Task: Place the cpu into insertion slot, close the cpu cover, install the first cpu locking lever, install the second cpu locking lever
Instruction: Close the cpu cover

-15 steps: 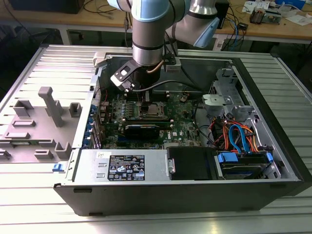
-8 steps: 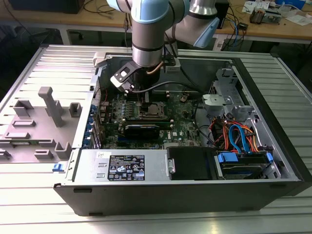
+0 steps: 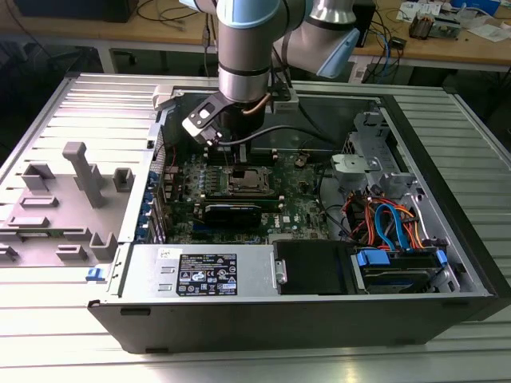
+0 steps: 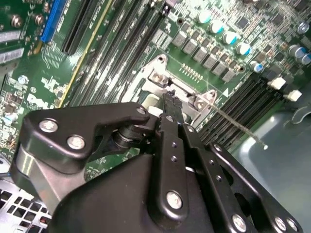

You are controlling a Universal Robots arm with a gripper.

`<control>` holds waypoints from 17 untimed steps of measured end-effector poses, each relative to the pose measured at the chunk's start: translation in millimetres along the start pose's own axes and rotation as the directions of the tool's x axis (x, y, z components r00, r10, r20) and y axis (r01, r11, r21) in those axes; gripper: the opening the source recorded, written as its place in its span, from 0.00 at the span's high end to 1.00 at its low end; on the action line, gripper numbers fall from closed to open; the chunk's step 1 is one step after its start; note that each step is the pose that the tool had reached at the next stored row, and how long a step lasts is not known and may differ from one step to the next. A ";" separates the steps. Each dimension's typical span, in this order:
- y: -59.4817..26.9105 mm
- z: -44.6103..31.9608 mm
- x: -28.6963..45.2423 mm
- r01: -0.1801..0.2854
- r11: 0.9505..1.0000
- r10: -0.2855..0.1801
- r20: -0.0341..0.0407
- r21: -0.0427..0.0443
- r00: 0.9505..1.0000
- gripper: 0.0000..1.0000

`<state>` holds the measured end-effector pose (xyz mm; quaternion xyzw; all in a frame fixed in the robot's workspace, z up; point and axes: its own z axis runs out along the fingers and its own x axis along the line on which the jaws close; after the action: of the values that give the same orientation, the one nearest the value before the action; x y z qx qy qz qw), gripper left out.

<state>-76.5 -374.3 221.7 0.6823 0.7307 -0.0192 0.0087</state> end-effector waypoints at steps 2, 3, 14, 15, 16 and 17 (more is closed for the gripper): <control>2.5 0.1 0.6 0.000 1.000 0.000 0.000 0.000 1.000 0.89; 5.2 0.0 1.1 0.000 1.000 0.000 0.000 0.000 1.000 0.89; 24.1 0.1 1.0 0.000 1.000 0.000 0.000 0.000 1.000 0.89; 25.4 0.1 0.9 0.000 1.000 0.000 0.000 0.000 1.000 0.89; 25.6 0.1 0.8 0.000 1.000 0.000 0.000 0.000 1.000 0.89; 25.6 0.1 0.8 0.000 1.000 0.000 0.000 0.000 1.000 0.89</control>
<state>-51.1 -371.7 221.2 0.6824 0.7307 -0.0192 0.0087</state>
